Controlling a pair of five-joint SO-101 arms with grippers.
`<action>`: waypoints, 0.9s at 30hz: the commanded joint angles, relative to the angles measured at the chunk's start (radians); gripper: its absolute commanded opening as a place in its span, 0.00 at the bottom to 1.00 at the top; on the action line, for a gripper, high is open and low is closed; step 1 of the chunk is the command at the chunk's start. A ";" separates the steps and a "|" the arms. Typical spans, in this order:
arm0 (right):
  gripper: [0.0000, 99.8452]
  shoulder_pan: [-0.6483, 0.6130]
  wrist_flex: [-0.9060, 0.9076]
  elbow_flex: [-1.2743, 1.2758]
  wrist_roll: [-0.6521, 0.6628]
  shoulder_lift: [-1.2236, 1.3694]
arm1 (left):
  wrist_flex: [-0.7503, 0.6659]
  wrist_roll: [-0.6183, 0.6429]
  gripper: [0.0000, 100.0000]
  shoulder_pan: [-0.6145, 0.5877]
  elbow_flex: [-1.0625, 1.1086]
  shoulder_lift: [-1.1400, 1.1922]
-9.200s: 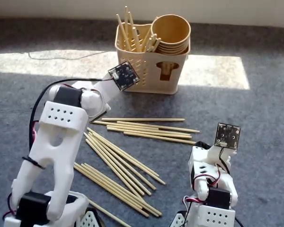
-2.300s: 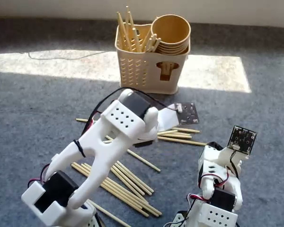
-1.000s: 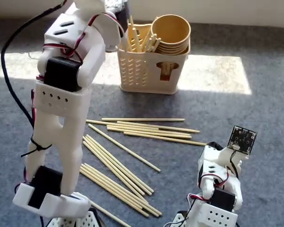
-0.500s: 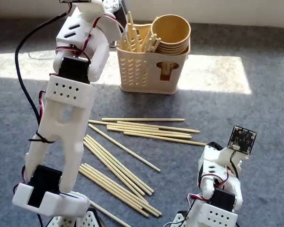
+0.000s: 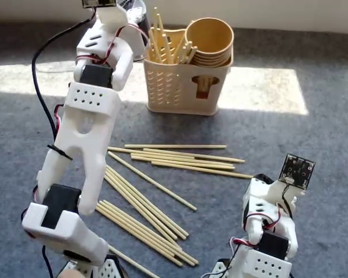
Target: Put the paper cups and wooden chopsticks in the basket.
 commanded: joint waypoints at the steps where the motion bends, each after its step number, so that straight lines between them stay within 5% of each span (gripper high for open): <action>1: 0.01 0.008 -0.027 0.119 -0.003 -0.012 | -0.011 0.006 0.01 -0.007 -0.022 -0.012; 8: 0.01 0.008 -0.027 0.119 -0.003 -0.012 | 0.157 0.006 0.12 -0.004 -0.031 -0.015; 15: 0.01 0.008 -0.027 0.119 -0.003 -0.012 | 0.354 0.005 0.12 0.001 -0.162 -0.013; 27: 0.01 0.008 -0.027 0.119 -0.003 -0.012 | 0.763 -0.170 0.12 0.073 -0.404 -0.013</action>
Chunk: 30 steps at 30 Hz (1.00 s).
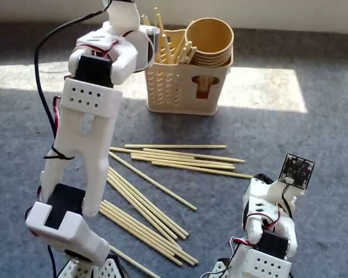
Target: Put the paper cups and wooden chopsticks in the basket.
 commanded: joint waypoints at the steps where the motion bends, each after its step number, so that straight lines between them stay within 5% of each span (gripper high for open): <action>1: 0.01 0.008 -0.027 0.119 -0.003 -0.012 | 0.132 -0.017 0.12 0.024 -0.111 -0.018; 7: 0.01 0.008 -0.027 0.119 -0.003 -0.012 | 0.278 -0.026 0.12 0.041 -0.202 -0.018; 19: 0.01 0.008 -0.027 0.119 -0.003 -0.012 | 0.611 -0.296 0.12 0.248 -0.363 -0.018; 30: 0.01 0.008 -0.027 0.119 -0.003 -0.012 | 0.700 -0.480 0.12 0.360 -0.278 -0.018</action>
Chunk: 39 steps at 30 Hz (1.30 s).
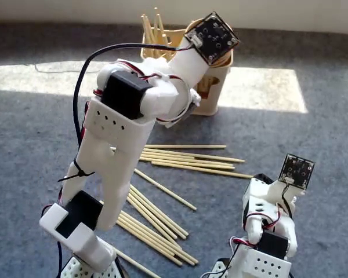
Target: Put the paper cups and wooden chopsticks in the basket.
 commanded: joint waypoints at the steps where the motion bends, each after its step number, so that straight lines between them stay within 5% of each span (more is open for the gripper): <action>1: 0.01 0.008 -0.027 0.119 -0.003 -0.012 | 0.009 -0.071 0.12 0.054 0.058 -0.016; 19: 0.01 0.008 -0.027 0.119 -0.003 -0.012 | 0.006 -0.183 0.05 0.248 0.492 -0.119; 30: 0.01 0.010 -0.027 0.119 -0.003 -0.012 | -0.374 -0.184 0.14 0.275 1.116 -0.363; 39: 0.01 0.010 -0.027 0.119 -0.003 -0.012 | -0.583 -0.265 0.14 0.236 1.374 -0.363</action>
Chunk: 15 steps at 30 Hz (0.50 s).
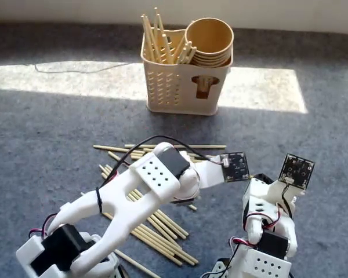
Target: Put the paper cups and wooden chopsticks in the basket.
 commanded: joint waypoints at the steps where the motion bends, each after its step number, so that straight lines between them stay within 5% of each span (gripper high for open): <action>1: 0.01 0.010 -0.027 0.119 -0.003 -0.012 | -0.071 -0.048 0.14 -0.038 0.061 -0.045; 15: 0.01 0.010 -0.027 0.119 -0.003 -0.012 | -0.183 -0.124 0.14 -0.114 0.093 0.165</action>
